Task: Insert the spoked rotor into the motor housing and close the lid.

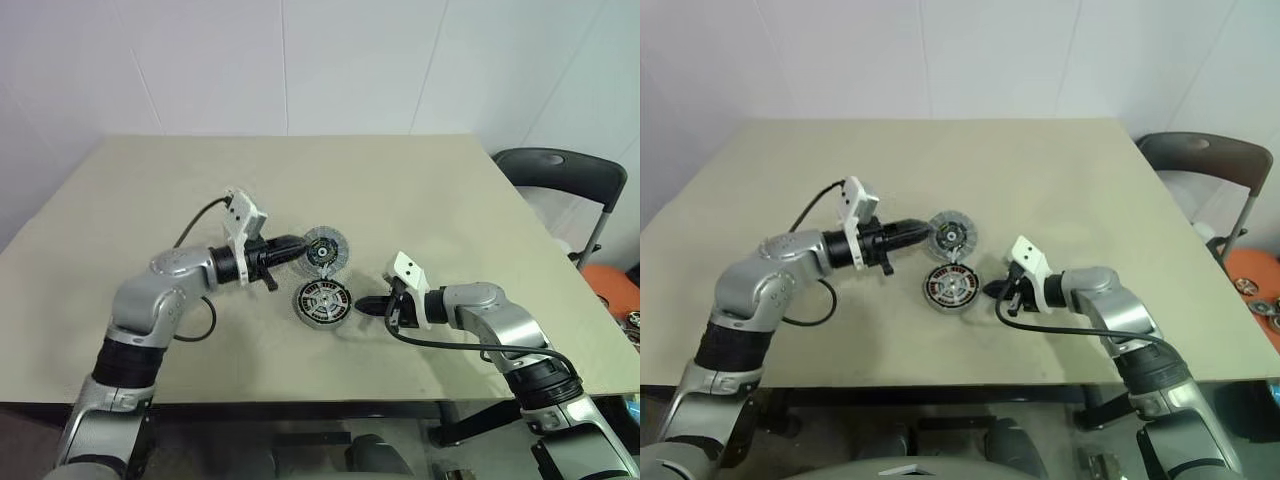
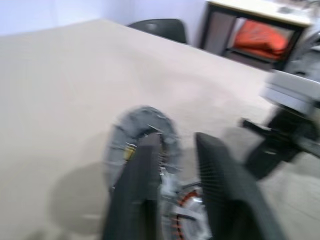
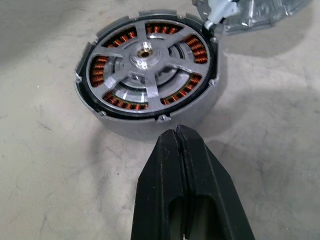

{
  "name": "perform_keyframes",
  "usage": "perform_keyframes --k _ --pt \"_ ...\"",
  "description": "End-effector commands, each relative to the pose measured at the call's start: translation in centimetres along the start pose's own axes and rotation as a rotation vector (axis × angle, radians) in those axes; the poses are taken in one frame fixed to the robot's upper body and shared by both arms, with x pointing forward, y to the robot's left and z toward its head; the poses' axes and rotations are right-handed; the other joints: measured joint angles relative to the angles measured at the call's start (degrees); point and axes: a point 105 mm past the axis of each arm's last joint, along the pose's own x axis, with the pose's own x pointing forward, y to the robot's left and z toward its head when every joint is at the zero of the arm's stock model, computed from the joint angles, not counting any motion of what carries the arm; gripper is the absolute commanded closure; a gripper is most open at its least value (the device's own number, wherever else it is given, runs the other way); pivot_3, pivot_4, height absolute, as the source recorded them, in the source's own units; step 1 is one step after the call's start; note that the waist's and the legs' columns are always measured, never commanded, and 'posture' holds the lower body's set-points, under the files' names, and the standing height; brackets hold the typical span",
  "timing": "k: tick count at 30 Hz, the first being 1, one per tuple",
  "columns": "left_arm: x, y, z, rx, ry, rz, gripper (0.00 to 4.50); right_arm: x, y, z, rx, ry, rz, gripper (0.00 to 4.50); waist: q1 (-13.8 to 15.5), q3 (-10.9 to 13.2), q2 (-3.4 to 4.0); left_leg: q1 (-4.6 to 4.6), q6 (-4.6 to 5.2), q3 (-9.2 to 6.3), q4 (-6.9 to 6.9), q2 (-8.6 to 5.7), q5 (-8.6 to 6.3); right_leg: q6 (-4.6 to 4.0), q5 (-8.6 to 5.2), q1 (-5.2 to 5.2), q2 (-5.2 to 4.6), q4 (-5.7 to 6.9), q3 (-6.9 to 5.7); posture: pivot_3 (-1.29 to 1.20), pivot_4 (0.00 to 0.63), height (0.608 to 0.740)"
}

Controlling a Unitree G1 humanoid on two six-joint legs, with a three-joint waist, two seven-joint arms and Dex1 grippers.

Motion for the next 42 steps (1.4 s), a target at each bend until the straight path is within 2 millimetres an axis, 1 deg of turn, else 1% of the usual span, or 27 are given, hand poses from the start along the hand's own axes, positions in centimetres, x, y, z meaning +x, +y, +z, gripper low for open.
perform_keyframes --k 1,4,7,11,12,14,16,17,18,19,22,23,24,26,27,28,29,30,31,33,34,36,38,40,42 --pt "0.3 -0.9 -0.1 0.036 -0.003 -0.046 4.47 -0.1 0.1 0.8 -0.031 -0.016 -0.001 4.5 0.1 0.0 -0.01 0.0 0.0 0.0 0.04 0.0 0.0 0.0 0.0 0.01 0.0 0.0 0.0 0.0 0.0 0.74" --pt "0.9 -1.1 -1.4 0.056 0.047 -0.049 4.47 0.0 0.2 0.7 -0.029 -0.016 0.001 4.5 0.07 0.0 -0.01 -0.02 0.0 0.0 0.16 -0.01 0.0 -0.02 0.0 0.07 0.0 0.01 0.0 0.0 0.0 0.74" --pt "1.7 -1.3 -1.7 0.056 0.035 -0.044 4.47 0.1 0.3 0.8 -0.028 -0.018 0.005 4.5 0.05 0.0 0.0 0.0 0.0 0.0 0.19 -0.01 0.0 -0.02 0.0 0.1 0.0 0.01 0.0 0.0 0.0 0.74" --pt "3.1 -2.3 -2.4 0.058 0.041 -0.081 4.47 0.2 0.4 0.8 -0.027 -0.019 0.007 4.5 0.06 0.0 -0.01 0.0 0.0 0.0 0.16 -0.01 0.01 0.0 0.01 0.09 0.0 0.02 0.0 0.0 0.0 0.74" --pt "3.5 -2.4 -2.9 0.057 0.052 -0.083 4.47 0.2 0.4 0.8 -0.026 -0.018 0.007 4.5 0.06 0.0 -0.01 0.0 0.0 0.0 0.15 -0.01 0.0 0.01 0.01 0.09 0.0 0.02 0.0 0.0 0.0 0.74" --pt "4.0 -2.3 -4.7 0.076 0.129 -0.073 4.47 0.2 0.4 0.8 -0.025 -0.018 0.006 4.5 0.07 0.0 0.0 0.01 0.0 -0.01 0.14 -0.01 0.0 0.03 0.02 0.09 0.0 0.03 0.0 0.0 0.0 0.74" --pt "3.9 -1.4 -7.6 0.176 0.278 -0.024 4.47 0.1 0.4 0.9 -0.025 -0.023 0.001 4.5 0.05 -0.01 0.01 0.03 0.01 -0.01 0.14 -0.01 0.01 0.04 0.03 0.1 0.01 0.05 0.0 0.0 0.0 0.74" --pt "3.7 -1.1 -8.7 0.203 0.33 -0.013 4.47 0.1 0.4 1.0 -0.025 -0.026 -0.003 4.5 0.01 -0.02 -0.01 0.08 0.01 -0.01 0.14 -0.01 0.01 0.04 0.03 0.13 0.01 0.06 0.0 0.0 0.0 0.74" --pt "3.5 -1.0 -9.2 0.211 0.351 -0.016 4.47 0.0 0.3 1.0 -0.024 -0.03 -0.008 4.5 0.06 -0.06 -0.06 0.11 0.01 -0.01 0.14 0.0 0.01 0.03 0.03 0.14 0.02 0.08 0.01 0.0 0.0 0.74" --pt "3.4 -1.1 -9.3 0.194 0.349 -0.022 4.47 0.0 0.3 1.1 -0.023 -0.032 -0.012 4.5 0.07 -0.06 -0.04 0.21 0.01 -0.02 0.15 0.0 0.01 0.03 0.03 0.23 0.02 0.08 0.0 0.0 0.0 0.74" --pt "3.1 -1.1 -8.9 0.184 0.331 -0.033 4.47 -0.3 0.1 1.1 -0.019 -0.037 -0.028 4.5 -0.15 -0.06 -0.05 0.68 0.01 0.02 0.14 0.0 0.0 -0.18 -0.11 0.68 0.02 0.04 0.02 0.0 0.0 0.74" --pt "3.2 -0.8 -8.1 0.169 0.292 -0.016 4.47 -0.3 0.0 1.2 -0.017 -0.044 -0.031 4.5 -0.17 -0.06 -0.04 0.71 0.0 0.01 0.14 0.0 0.0 -0.16 -0.13 0.69 0.02 0.04 0.02 0.0 0.0 0.74" --pt "3.3 -0.5 -7.2 0.148 0.242 0.003 4.47 -0.3 0.0 1.3 -0.016 -0.054 -0.031 4.5 -0.16 -0.06 -0.04 0.72 0.0 0.02 0.15 0.0 0.0 -0.15 -0.14 0.7 0.02 0.04 0.03 0.0 0.0 0.74" --pt "3.6 0.5 -4.3 0.101 0.096 0.059 4.47 -0.2 0.2 2.0 -0.011 -0.089 -0.017 4.5 -0.09 -0.05 -0.03 0.7 0.0 0.02 0.18 0.0 0.0 -0.15 -0.14 0.69 0.02 0.05 0.03 0.0 0.0 0.74" --pt "3.6 0.8 -2.8 0.072 0.016 0.078 4.47 -0.2 0.3 2.4 -0.005 -0.114 -0.005 4.5 -0.07 -0.04 -0.05 0.67 0.01 0.01 0.19 0.0 0.0 -0.15 -0.12 0.67 0.02 0.05 0.03 0.0 0.0 0.74" --pt "3.4 1.3 -0.9 0.018 -0.087 0.098 4.47 -0.2 0.6 3.1 0.002 -0.146 0.014 4.5 -0.04 -0.03 -0.06 0.62 0.01 0.01 0.18 0.0 0.0 -0.14 -0.12 0.64 0.02 0.05 0.03 0.0 0.0 0.74" --pt "3.1 1.5 0.3 -0.013 -0.147 0.108 4.47 -0.2 0.7 3.6 0.006 -0.168 0.029 4.5 0.01 -0.03 -0.06 0.56 0.01 0.01 0.17 0.0 0.0 -0.03 -0.03 0.59 0.01 0.05 0.03 0.0 0.0 0.74" --pt "2.8 1.6 0.9 -0.009 -0.177 0.111 4.47 -0.2 0.9 3.9 0.006 -0.184 0.043 4.5 0.01 -0.03 -0.06 0.53 0.01 0.0 0.16 0.0 0.0 0.02 0.01 0.57 0.01 0.06 0.02 0.0 0.0 0.74" --pt "2.5 1.6 0.6 0.03 -0.158 0.122 4.47 -0.2 1.2 4.2 -0.001 -0.193 0.061 4.5 -0.06 -0.04 -0.05 0.53 0.01 0.0 0.12 0.0 0.0 0.04 0.02 0.55 0.01 0.06 0.02 0.0 0.0 0.74" --pt "2.0 1.5 -1.2 0.199 -0.041 0.14 4.47 0.0 1.7 4.5 -0.03 -0.184 0.092 4.5 -0.35 -0.06 0.02 0.58 0.05 0.0 0.04 0.01 -0.02 0.06 0.03 0.53 0.03 0.06 0.02 0.0 0.0 0.74" --pt "1.7 1.1 -1.8 0.262 -0.01 0.127 4.47 0.1 2.0 4.4 -0.057 -0.155 0.101 4.5 -0.39 -0.08 0.05 0.61 0.07 0.0 -0.02 0.01 -0.03 0.07 0.03 0.53 0.03 0.06 0.03 0.0 0.0 0.74" --pt "0.5 0.2 -1.8 0.218 -0.041 0.078 4.47 0.6 2.7 4.1 -0.174 -0.053 0.126 4.5 -0.26 -0.06 0.11 0.63 0.1 0.01 -0.04 0.02 -0.05 0.07 0.03 0.54 0.03 0.06 0.03 0.0 0.0 0.74" --pt "-0.9 -0.4 -1.9 0.198 -0.042 0.042 4.47 0.8 3.6 5.0 -0.253 -0.033 0.177 4.5 0.02 -0.02 0.05 0.51 0.1 0.01 0.0 0.02 -0.05 0.07 0.02 0.46 0.01 0.06 0.02 0.0 0.0 0.74" --pt "-2.2 -0.3 -2.1 0.202 -0.03 0.041 4.47 1.0 4.0 5.5 -0.319 0.001 0.201 4.5 0.09 -0.01 0.05 0.43 0.1 0.01 0.05 0.02 -0.05 0.04 0.01 0.39 0.01 0.09 0.01 0.0 0.0 0.74" --pt "-3.5 0.1 -2.2 0.191 -0.02 0.058 4.47 1.5 3.7 4.9 -0.403 0.087 0.198 4.5 -0.01 -0.01 0.06 0.45 0.09 0.01 0.09 0.02 -0.05 0.0 -0.01 0.42 0.01 0.09 0.01 0.0 0.0 0.74"
